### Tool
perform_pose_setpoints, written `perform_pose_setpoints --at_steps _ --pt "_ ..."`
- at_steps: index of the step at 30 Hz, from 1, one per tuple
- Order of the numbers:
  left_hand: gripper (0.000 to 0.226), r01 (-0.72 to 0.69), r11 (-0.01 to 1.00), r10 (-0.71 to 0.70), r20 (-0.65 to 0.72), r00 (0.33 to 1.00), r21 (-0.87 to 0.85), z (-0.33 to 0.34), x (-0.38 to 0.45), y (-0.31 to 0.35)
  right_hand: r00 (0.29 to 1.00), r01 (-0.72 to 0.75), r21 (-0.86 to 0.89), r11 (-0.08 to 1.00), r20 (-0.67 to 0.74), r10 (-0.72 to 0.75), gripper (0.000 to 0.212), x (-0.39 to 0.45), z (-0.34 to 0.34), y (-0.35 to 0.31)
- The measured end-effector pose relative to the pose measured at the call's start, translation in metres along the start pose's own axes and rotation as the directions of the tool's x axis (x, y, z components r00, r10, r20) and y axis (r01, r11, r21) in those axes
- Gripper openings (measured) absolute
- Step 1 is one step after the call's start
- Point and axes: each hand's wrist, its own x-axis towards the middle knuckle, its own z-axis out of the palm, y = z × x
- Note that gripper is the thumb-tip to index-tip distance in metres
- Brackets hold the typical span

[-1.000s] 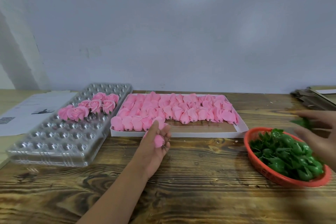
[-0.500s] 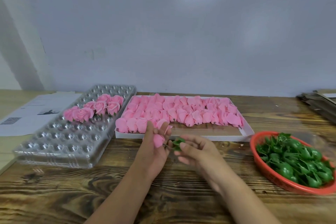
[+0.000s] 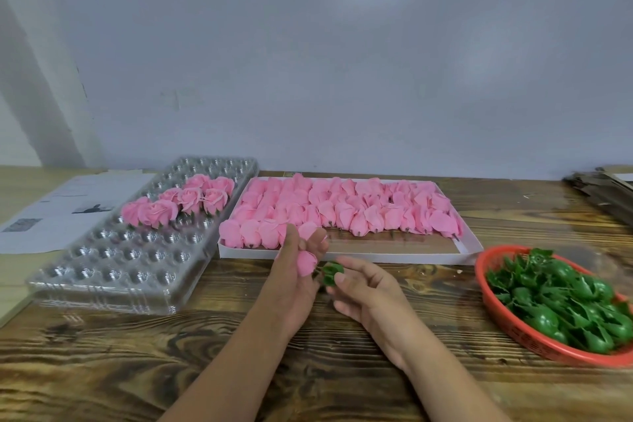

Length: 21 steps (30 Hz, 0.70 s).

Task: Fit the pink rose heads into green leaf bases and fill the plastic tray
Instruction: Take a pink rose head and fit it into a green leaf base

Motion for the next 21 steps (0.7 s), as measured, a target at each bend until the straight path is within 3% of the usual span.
perform_pose_setpoints --at_steps 3,6,11,18,21 --pt "0.051 -0.008 0.996 0.008 -0.001 1.0 0.087 0.0004 0.0003 -0.0018 1.0 0.005 -0.011 1.0 -0.003 -0.005 0.039 -0.0008 0.0029 0.0018" --pt "0.044 -0.014 0.993 0.014 0.007 1.0 0.121 0.0012 0.0004 -0.0036 1.0 0.018 -0.004 1.0 0.0 -0.018 0.045 -0.001 0.0038 0.0032" --pt "0.04 -0.025 0.989 0.02 0.036 0.999 0.144 0.0055 -0.0016 -0.0042 0.999 0.029 0.016 0.999 -0.025 -0.029 0.029 0.002 0.0038 0.0059" --pt "0.052 0.012 0.983 -0.016 0.024 1.0 0.184 0.0035 -0.0035 -0.0058 0.999 0.041 0.056 0.998 -0.008 -0.04 0.031 0.0005 0.0052 0.0054" --pt "0.047 0.007 0.974 -0.015 0.036 0.999 0.226 0.0047 -0.0059 -0.0049 0.999 0.054 0.063 0.997 0.0 -0.054 0.031 0.0 0.006 0.0046"
